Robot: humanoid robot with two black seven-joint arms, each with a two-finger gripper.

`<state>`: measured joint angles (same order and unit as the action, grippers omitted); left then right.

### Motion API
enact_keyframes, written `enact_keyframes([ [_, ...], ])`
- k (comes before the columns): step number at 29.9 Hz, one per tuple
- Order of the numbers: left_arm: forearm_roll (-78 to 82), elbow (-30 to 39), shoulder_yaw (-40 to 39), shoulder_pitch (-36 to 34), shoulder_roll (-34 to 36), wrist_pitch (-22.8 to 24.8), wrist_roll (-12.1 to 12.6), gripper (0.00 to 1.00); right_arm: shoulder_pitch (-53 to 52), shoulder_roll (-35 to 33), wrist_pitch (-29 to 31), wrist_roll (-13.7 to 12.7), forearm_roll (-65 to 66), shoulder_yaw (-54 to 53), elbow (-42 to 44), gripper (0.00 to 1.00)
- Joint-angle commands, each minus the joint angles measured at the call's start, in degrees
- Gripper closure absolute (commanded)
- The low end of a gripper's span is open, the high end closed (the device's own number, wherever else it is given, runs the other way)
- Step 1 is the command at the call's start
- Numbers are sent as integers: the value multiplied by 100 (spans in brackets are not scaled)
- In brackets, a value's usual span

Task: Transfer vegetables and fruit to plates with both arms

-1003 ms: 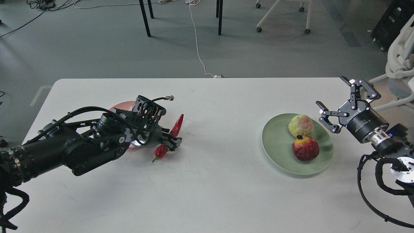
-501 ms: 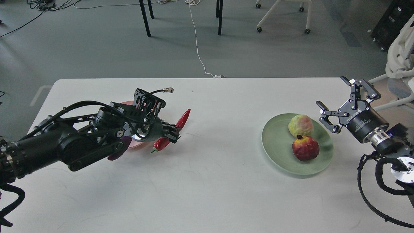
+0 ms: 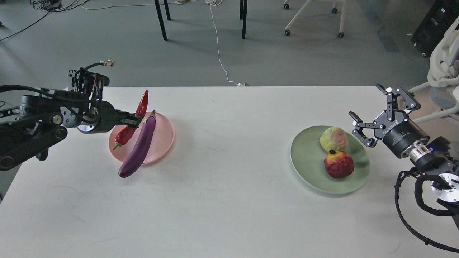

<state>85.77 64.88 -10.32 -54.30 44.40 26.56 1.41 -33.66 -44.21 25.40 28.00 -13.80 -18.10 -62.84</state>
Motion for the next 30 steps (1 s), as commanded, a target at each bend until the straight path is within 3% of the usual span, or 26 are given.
enact_keyframes([
  [1, -8, -195, -14, 209, -1, -177, 0, 42, 0, -9, 1, 0, 0, 8, 0, 3],
  [4, -34, -204, -14, 218, -10, -301, 0, 6, 0, -9, 1, 0, 0, 8, 0, 3],
  [5, -52, -195, -14, 218, -19, -301, 0, 1, 0, -9, 1, 0, 0, 8, 0, 3],
  [9, -148, -195, -127, 139, -54, -362, -35, 0, 0, 0, 1, 0, 0, 8, 0, 3],
  [14, -1498, 94, -1198, 227, -203, -634, -141, 0, -105, -9, 1, 0, 9, 8, -9, 3],
  [22, -4603, 288, -1772, 701, -941, -2110, -281, 0, -369, 87, -26, 0, 17, 17, 0, 2],
  [24, -5016, 280, -1841, 815, -1169, -2409, -438, 0, -369, 140, 0, 0, 17, 35, -9, 2],
  [27, -5237, 271, -2630, 1341, -1626, -2560, -939, 1, -378, 149, 18, 0, 79, 70, -18, 2],
  [30, -5220, 262, -3667, 2158, -2126, -2481, -984, 1, -369, 193, 44, 0, 88, -9, 18, 1],
])
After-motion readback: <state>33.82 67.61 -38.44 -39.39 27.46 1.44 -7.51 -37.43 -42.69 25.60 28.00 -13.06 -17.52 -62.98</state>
